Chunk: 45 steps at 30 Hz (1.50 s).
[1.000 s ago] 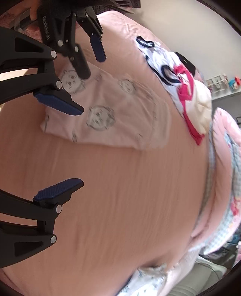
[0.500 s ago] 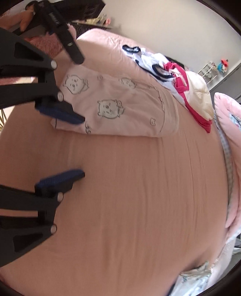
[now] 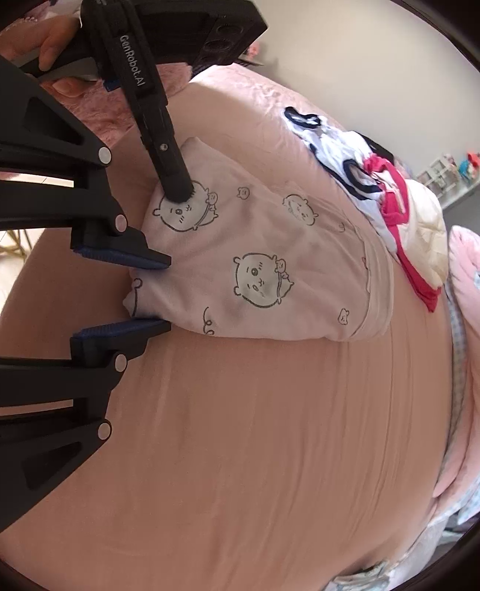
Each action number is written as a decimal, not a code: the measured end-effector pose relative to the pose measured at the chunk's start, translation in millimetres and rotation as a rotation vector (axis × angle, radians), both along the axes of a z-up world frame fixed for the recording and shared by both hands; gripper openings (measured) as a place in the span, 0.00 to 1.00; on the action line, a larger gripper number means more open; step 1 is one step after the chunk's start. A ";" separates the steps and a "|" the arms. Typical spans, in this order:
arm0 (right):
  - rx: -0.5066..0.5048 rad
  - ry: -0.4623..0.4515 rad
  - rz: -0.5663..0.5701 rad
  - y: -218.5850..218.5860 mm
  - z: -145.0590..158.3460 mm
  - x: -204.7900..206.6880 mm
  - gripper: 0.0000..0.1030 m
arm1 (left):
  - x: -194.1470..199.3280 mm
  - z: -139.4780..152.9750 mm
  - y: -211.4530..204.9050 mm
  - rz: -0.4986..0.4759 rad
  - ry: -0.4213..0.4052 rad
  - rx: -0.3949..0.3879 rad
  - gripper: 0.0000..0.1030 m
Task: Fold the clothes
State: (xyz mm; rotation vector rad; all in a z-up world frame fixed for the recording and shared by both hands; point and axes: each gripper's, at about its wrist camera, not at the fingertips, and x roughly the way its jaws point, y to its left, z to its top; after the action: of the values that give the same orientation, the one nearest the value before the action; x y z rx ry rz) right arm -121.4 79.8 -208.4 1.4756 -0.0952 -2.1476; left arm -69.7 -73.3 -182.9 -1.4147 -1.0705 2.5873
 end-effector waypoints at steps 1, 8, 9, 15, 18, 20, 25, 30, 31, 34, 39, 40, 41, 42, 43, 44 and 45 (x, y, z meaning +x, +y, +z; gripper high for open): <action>-0.008 -0.001 0.005 -3.0 1.2 2.8 0.25 | -3.4 5.6 -2.4 -0.007 0.000 -0.039 0.07; -0.010 0.053 0.199 -38.2 31.5 26.8 0.25 | 19.6 10.1 -56.0 0.132 -0.064 0.044 0.07; 0.023 0.100 0.172 -33.6 40.0 20.9 0.25 | 24.7 4.2 -62.7 0.148 -0.075 0.109 0.07; 0.014 0.150 -0.053 3.5 53.9 -69.1 0.59 | 30.9 -14.5 -51.7 0.164 -0.014 0.224 0.09; -0.027 0.087 -0.090 5.8 38.3 -112.4 0.59 | 23.4 -27.8 -43.0 0.182 -0.029 0.279 0.12; -0.039 0.016 -0.069 -1.6 20.8 -130.4 0.59 | 22.0 -31.9 -39.7 0.202 -0.015 0.310 0.19; -0.148 -0.052 -0.007 -19.5 -5.4 -145.9 0.61 | 14.6 -32.7 -40.4 0.146 0.032 0.318 0.27; -0.167 -0.026 -0.030 -28.1 -0.1 -127.9 0.37 | 9.1 -16.8 -45.8 0.107 0.030 0.181 0.16; -0.159 -0.026 -0.035 -26.6 1.6 -125.0 0.36 | 11.4 -16.4 -48.5 0.113 0.029 0.179 0.15; -0.145 -0.024 -0.049 -20.8 7.7 -115.8 0.34 | 9.0 -18.1 -51.8 0.105 0.022 0.188 0.12; -0.213 -0.017 -0.062 -0.3 27.2 -90.3 0.34 | 9.4 -8.9 -62.9 0.099 0.019 0.170 0.11; -0.221 -0.019 -0.064 4.2 31.2 -81.9 0.34 | 12.2 -7.0 -66.7 0.102 0.017 0.162 0.11; -0.228 -0.028 -0.073 9.2 34.1 -72.8 0.34 | 15.8 -5.2 -71.1 0.106 0.015 0.153 0.11; -0.239 -0.041 -0.084 14.5 35.8 -63.9 0.34 | 17.1 -4.5 -75.7 0.109 0.008 0.145 0.11; -0.244 -0.060 -0.098 19.5 36.3 -54.6 0.34 | 17.7 -4.1 -80.5 0.112 -0.001 0.138 0.11; -0.242 -0.086 -0.114 24.1 35.8 -44.4 0.34 | 18.4 -3.7 -85.2 0.115 -0.010 0.131 0.11; -0.234 -0.113 -0.125 27.8 34.6 -33.9 0.34 | 14.9 -2.8 -89.8 0.127 -0.020 0.114 0.11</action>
State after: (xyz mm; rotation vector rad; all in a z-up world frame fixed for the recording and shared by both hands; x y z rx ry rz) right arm -155.2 107.7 -173.8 1.4849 -0.4746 -2.0651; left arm -54.8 -163.0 -185.7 -1.3945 -1.3287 2.5524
